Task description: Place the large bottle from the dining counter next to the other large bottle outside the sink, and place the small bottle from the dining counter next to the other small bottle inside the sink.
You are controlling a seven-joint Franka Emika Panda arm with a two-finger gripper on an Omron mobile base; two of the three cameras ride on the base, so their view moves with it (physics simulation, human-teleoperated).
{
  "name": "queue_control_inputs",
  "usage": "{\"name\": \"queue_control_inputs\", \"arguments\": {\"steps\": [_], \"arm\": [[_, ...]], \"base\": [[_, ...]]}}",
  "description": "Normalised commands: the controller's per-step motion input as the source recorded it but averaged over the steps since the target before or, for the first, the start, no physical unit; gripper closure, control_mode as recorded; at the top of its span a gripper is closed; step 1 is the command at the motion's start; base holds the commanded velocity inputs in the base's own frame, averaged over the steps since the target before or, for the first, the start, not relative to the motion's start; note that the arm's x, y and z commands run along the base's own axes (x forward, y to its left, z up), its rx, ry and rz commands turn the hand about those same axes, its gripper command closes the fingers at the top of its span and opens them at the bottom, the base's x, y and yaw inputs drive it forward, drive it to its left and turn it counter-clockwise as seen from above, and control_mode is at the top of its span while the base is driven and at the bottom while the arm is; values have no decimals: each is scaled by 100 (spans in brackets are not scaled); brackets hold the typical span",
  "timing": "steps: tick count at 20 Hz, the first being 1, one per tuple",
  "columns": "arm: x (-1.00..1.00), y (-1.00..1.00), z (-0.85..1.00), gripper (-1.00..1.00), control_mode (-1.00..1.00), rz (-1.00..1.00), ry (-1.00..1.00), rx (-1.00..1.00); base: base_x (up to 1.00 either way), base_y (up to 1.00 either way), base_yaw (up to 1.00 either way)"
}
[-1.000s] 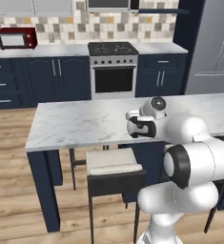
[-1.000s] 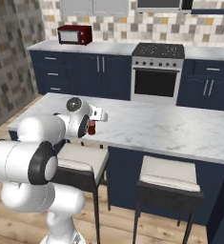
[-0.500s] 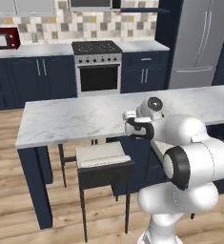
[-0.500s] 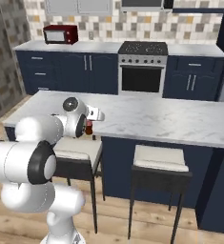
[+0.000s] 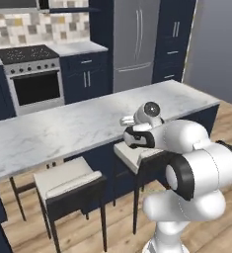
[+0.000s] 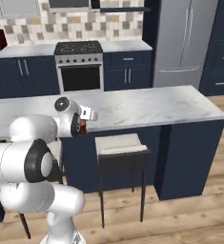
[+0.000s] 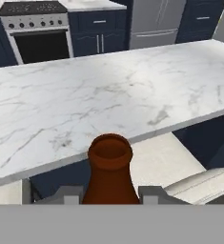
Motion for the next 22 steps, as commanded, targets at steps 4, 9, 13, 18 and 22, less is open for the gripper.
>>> {"name": "queue_control_inputs", "arguments": {"steps": [4, 9, 13, 18, 22], "arm": [[0, 0, 0, 100, 100, 0, 0, 0], [0, 0, 0, 100, 100, 0, 0, 0], [0, 0, 0, 100, 100, 0, 0, 0], [0, 0, 0, 100, 100, 0, 0, 0], [0, 0, 0, 100, 100, 0, 0, 0]], "base": [[0, 1, -56], [0, 3, -54], [0, 0, -52], [0, 0, -46], [6, 0, -42]]}}
